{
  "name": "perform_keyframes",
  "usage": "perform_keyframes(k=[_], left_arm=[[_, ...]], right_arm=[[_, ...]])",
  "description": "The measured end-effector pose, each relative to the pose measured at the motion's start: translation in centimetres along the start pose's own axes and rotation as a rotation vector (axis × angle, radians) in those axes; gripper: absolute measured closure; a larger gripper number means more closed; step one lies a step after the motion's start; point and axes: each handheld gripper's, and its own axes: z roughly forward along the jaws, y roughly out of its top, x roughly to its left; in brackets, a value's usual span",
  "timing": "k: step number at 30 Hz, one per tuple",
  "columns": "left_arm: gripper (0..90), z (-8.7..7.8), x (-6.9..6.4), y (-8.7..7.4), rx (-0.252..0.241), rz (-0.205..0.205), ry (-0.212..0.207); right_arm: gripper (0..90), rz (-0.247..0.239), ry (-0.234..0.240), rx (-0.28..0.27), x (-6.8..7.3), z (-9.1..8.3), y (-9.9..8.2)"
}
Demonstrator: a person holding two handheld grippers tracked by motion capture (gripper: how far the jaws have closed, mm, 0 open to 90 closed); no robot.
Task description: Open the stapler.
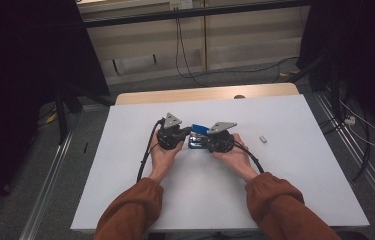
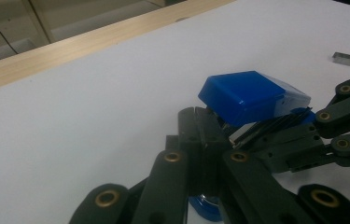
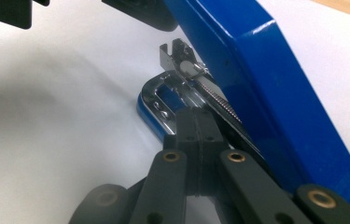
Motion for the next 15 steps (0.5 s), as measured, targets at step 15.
perform_keyframes(k=[15], left_arm=[[90.0, -0.3, -0.7, 1.1, -0.051, -0.015, -0.007]], right_arm=[[90.0, -0.011, -0.01, -0.002, 0.2, 0.0, 0.0]])
